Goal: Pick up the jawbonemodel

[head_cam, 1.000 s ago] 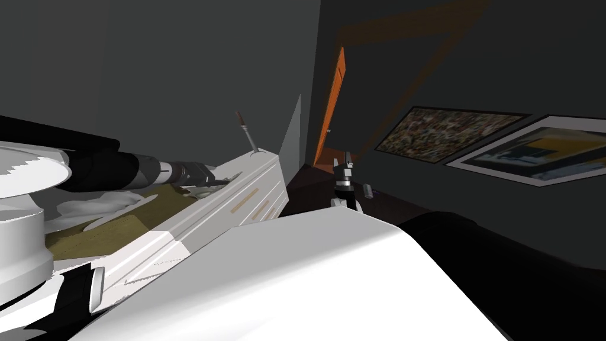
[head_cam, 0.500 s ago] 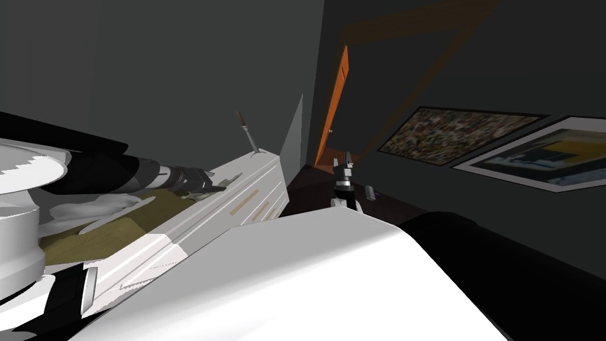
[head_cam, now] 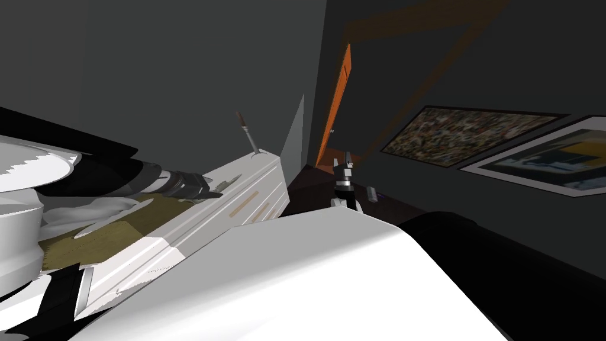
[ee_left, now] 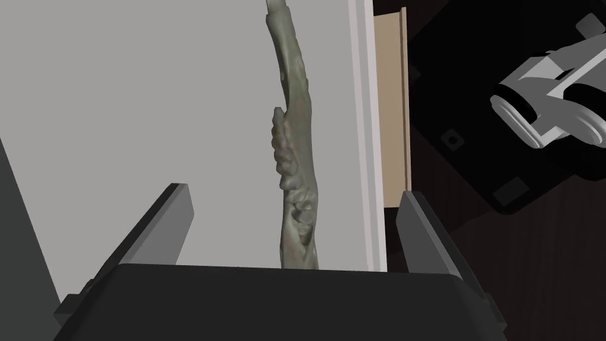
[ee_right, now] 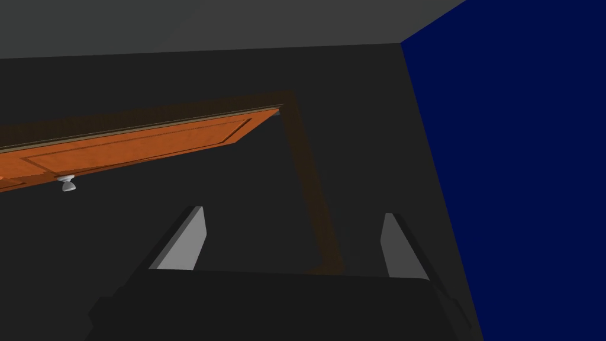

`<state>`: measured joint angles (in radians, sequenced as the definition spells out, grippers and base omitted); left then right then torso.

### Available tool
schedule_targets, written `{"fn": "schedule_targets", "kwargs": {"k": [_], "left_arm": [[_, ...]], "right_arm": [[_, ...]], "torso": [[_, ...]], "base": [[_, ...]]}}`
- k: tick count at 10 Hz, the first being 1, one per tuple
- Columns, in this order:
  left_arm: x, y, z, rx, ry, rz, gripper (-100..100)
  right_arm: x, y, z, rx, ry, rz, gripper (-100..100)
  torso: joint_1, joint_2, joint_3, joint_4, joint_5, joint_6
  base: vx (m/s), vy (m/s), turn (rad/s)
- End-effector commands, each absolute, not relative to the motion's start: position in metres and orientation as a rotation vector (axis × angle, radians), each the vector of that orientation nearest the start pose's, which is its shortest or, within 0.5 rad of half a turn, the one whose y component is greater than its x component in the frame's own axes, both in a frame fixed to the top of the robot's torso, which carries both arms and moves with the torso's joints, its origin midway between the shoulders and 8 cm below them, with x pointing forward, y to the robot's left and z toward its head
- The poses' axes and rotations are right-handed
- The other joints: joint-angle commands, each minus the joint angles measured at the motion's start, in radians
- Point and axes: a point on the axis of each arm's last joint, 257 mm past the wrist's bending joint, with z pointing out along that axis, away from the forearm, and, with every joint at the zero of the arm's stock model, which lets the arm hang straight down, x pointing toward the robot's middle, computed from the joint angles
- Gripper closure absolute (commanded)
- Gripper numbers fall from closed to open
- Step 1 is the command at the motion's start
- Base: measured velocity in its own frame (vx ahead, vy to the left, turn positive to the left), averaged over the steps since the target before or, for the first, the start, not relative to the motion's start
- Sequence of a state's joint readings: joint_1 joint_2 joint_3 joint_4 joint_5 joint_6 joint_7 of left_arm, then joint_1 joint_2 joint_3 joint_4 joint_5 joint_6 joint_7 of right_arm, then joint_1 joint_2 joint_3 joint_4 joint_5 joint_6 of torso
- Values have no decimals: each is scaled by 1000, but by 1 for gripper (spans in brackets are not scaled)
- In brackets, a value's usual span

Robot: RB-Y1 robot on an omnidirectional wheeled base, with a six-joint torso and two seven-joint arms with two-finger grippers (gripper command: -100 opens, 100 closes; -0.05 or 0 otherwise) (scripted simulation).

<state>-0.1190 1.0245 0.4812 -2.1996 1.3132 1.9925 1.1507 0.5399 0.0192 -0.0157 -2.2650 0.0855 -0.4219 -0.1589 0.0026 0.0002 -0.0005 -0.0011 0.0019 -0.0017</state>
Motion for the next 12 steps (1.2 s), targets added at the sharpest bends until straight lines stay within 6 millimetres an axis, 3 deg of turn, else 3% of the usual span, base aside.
{"fn": "schedule_targets", "kwargs": {"k": [1, 2, 3, 6, 7, 11, 12], "left_arm": [[318, 376, -112, -2760, 1273, -548, -100], [317, 376, -112, -2761, 1273, -542, 0], [322, 379, -120, -2762, 1268, -541, -100], [324, 383, -128, -2763, 1264, -536, -100], [325, 383, -128, -2761, 1265, -539, 100], [325, 383, -128, -2764, 1263, -539, 100], [325, 383, -128, -2764, 1262, -539, 0]], "right_arm": [[356, -286, -11, 791, 685, 1329, 0], [356, -286, -11, 791, 685, 1329, 0], [356, -286, -11, 791, 685, 1329, 0], [356, -286, -11, 791, 684, 1329, 0], [356, -286, -11, 791, 685, 1329, 0], [356, -286, -11, 791, 685, 1329, 0], [356, -286, -11, 791, 685, 1329, 0]], "torso": [[0, 0, 0, 0, 0, 0], [1, 1, 0, 0, 0, 0], [1, 1, 1, 0, 0, 0], [-1, 2, 1, 0, 0, 0], [0, 2, 1, 0, 0, 0], [1, 1, 1, 0, 0, 1], [1, 1, 1, 0, 0, 1]], "base": [[11, 2, 3], [0, 0, 0], [0, -18, -26], [-5, -28, -14], [0, 0, 0], [0, 0, 0], [0, 0, 0]]}}
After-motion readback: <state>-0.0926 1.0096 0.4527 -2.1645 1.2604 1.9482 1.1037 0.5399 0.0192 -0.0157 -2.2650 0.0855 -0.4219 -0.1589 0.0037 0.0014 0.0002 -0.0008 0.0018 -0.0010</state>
